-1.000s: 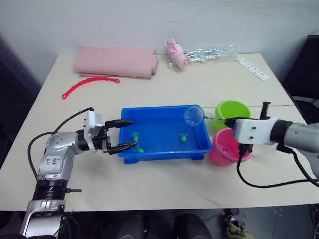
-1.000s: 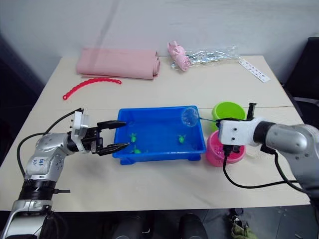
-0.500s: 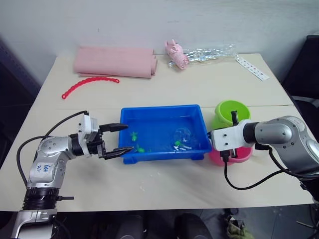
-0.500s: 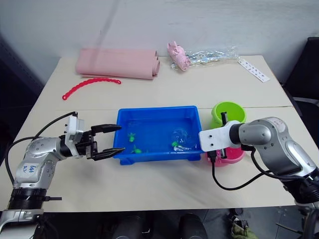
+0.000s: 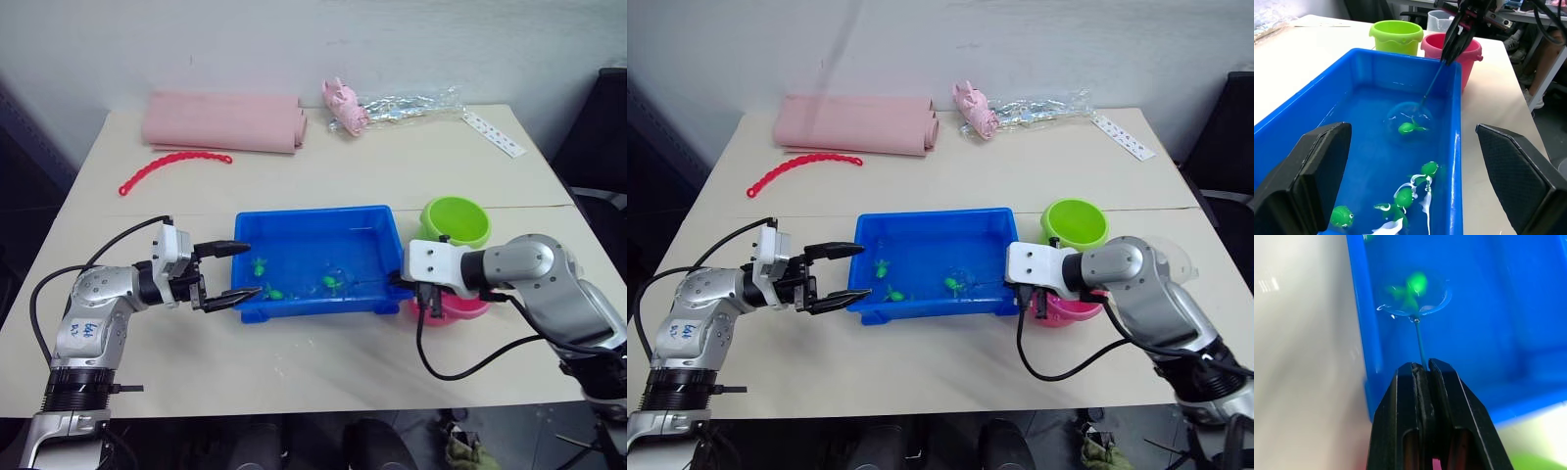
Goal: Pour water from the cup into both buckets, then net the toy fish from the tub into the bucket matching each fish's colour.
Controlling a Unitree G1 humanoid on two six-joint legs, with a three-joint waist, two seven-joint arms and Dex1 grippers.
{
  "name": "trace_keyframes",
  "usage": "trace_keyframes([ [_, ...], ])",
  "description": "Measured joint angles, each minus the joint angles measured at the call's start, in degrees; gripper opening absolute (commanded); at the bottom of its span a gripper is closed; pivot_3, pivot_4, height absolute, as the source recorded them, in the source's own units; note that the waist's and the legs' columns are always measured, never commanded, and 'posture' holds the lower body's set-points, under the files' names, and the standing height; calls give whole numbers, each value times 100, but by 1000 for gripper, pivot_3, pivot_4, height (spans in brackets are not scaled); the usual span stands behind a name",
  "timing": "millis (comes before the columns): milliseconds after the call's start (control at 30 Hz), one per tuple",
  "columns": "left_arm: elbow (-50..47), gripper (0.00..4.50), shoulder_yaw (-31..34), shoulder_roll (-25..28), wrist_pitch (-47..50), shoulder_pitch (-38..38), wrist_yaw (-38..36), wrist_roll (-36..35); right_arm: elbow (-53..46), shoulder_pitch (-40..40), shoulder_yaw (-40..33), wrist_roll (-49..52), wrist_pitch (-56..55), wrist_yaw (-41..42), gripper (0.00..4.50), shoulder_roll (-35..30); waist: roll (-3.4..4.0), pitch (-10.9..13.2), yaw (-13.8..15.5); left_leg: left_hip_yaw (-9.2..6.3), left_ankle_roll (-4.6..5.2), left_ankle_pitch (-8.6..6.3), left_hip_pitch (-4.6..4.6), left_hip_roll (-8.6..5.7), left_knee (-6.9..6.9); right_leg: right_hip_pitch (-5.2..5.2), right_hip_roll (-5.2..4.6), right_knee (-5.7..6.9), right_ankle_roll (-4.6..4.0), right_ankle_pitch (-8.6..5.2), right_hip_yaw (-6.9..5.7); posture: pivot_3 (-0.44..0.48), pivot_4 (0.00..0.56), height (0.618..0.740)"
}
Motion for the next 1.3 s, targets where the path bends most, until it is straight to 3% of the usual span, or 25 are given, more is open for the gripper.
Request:
trace_keyframes([
  [100, 16, 4447, 0, 1, -3, -19, 0, 1, -1, 26, -7, 101, 128, -35, 0, 133, 0, 0, -3, 1, 0, 0, 0, 0, -1, -1, 0, 0, 0, 0, 0, 0, 150, 740],
  [167, 194, 4447, 12, 29, -110, -41, -6, 7, 14, 125, -167, 631, 710, -375, 0, 826, 0, 0, 1, 0, 0, 0, -1, -1, -2, -1, 0, 4, 0, 0, -1, 0, 150, 740],
  [433, 419, 4447, 115, 164, -232, 38, -138, -4, -564, 297, -1302, 1727, 1809, -810, 0, 1042, 0, 0, 4, -2, -1, -1, -1, -1, -7, -1, 0, 4, 0, 0, -2, 0, 150, 740],
  [600, 396, 4447, 214, 201, -205, 89, -171, -58, -977, 1106, -1957, 2176, 2067, -1017, 0, 937, -1, 0, 19, -1, 0, -4, -4, -2, -10, 0, -1, 1, 0, 0, -3, 0, 150, 740],
  [1033, 225, 4447, 64, -281, 83, -368, 9, -217, -1840, 2637, -3499, 2952, 1916, -1710, 0, 1161, -2, 0, 24, 0, -1, -3, -2, -2, -9, 2, 3, 1, 1, 0, -2, 0, 150, 740],
  [1300, 381, 4447, -128, -673, 269, -854, 119, -219, -1923, 3388, -4656, 2995, 1108, -1781, 0, 1102, -2, 0, 33, 4, -1, -3, -1, -3, -9, 4, 4, 0, 1, 1, 0, 0, 150, 740],
])
